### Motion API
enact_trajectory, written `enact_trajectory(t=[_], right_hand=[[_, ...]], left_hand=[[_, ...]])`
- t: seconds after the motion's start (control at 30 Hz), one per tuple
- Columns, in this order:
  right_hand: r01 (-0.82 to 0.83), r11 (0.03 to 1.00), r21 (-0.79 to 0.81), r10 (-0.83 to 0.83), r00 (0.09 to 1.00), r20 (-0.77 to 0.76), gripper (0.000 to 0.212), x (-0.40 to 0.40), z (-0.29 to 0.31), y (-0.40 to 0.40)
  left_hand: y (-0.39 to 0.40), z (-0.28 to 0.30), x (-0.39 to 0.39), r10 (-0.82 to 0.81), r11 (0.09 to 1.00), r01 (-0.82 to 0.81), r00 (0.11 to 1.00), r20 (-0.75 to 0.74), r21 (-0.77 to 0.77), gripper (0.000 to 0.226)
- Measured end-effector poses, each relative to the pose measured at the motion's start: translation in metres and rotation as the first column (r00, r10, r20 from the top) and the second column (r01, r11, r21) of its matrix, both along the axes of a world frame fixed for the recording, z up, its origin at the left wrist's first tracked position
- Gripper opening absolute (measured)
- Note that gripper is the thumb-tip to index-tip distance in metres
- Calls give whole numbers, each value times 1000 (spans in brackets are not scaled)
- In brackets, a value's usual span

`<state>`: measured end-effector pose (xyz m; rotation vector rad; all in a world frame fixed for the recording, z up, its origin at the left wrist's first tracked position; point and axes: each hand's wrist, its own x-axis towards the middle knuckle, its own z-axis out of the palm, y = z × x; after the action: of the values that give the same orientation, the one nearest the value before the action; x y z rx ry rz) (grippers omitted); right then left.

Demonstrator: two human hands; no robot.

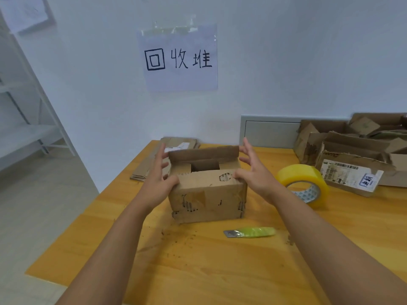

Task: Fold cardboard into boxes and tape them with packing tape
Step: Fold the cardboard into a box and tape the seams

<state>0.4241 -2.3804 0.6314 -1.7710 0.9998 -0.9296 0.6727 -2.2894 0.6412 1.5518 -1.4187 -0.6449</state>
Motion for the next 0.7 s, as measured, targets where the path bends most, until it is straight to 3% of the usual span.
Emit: enact_trajectory(t=[0.1, 0.2, 0.43, 0.57, 0.7], right_hand=[[20, 995, -102, -25, 998, -51, 59, -4, -7, 5], [48, 981, -188, -65, 994, -89, 29, -7, -21, 10], [60, 995, 82, -60, 998, -4, 29, -4, -32, 21], [65, 986, 151, -72, 997, 40, 26, 0, -34, 22], [71, 988, 140, -86, 991, 107, 26, 6, -33, 23]], left_hand=[[2, -9, -1, 28, 999, -26, 998, 54, -42, 45], [5, -22, -3, 89, 996, -89, 996, 18, -28, 28], [9, -32, -11, 63, 990, -29, 966, -251, 138, 28], [11, -33, -12, 21, 987, 36, 937, -349, 156, 28], [4, -34, -19, 80, 994, -43, 906, -416, 98, 31]])
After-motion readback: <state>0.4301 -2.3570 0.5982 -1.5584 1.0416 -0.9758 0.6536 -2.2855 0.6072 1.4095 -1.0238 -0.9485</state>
